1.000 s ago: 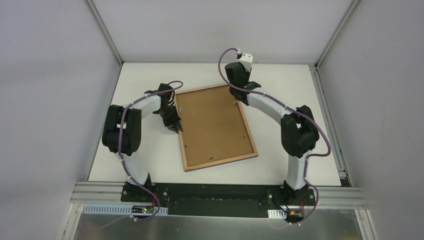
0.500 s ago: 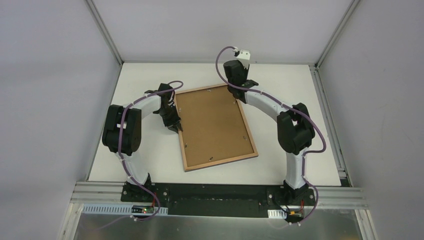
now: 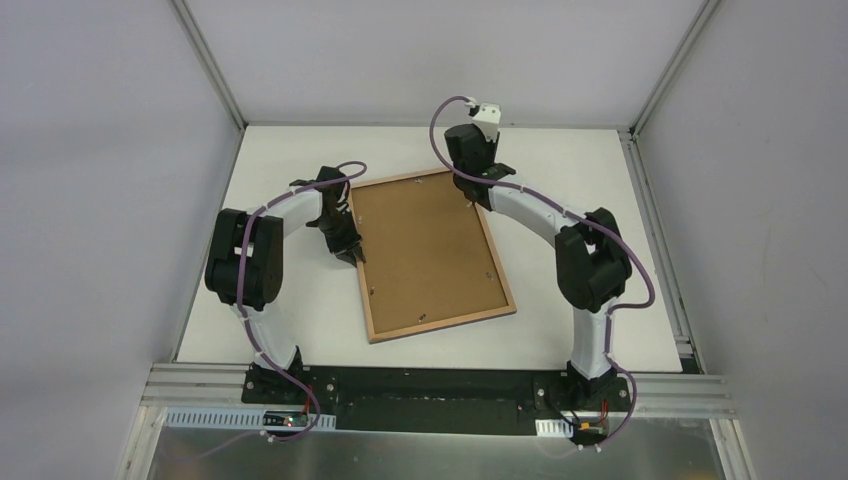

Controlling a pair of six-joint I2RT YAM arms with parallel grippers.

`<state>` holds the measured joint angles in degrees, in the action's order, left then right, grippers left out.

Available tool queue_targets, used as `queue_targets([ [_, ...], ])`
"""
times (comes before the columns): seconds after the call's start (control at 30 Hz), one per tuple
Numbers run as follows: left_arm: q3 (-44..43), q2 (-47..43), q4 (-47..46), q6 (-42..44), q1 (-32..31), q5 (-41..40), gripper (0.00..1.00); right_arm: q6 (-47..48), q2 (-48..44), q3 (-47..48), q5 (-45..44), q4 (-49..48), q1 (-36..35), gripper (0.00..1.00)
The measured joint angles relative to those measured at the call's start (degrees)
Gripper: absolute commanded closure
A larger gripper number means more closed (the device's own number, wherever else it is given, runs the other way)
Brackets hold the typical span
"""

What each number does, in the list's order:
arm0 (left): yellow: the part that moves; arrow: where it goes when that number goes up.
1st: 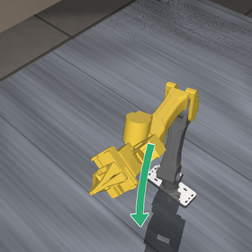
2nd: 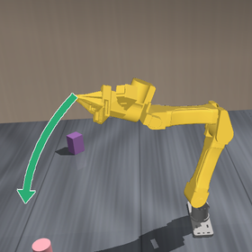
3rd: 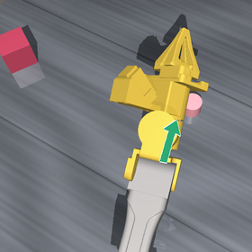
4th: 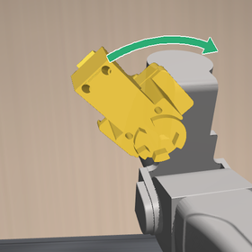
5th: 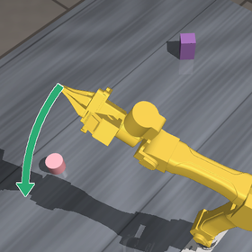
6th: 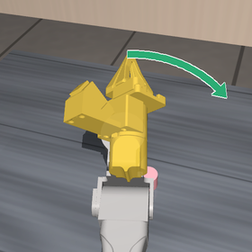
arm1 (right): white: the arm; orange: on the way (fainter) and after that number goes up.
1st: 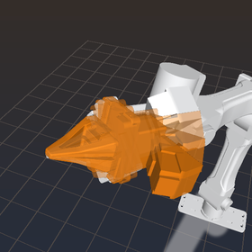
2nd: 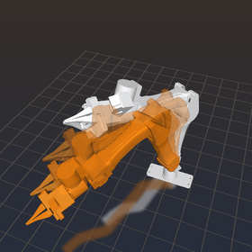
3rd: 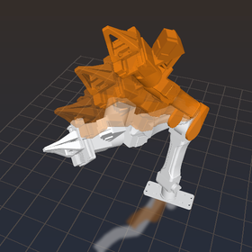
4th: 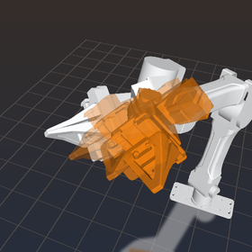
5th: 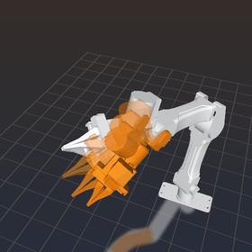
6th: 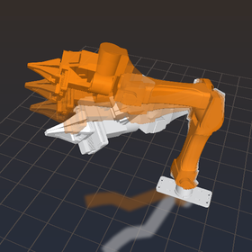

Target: Take the photo out of the frame

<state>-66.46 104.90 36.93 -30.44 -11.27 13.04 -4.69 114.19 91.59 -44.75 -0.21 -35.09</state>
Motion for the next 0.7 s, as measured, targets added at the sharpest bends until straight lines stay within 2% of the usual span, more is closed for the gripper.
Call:
queue_targets([
  [0.47,-0.48,0.33,0.59,0.02,0.02,0.0,1.0,-0.85,-2.05,-3.19,-1.25,-1.29,-0.61,1.0],
  [0.7,-0.72,0.52,0.94,0.09,0.02,0.09,1.0,-4.15,-2.05,-3.56,-1.33,-1.57,0.42,1.0],
])
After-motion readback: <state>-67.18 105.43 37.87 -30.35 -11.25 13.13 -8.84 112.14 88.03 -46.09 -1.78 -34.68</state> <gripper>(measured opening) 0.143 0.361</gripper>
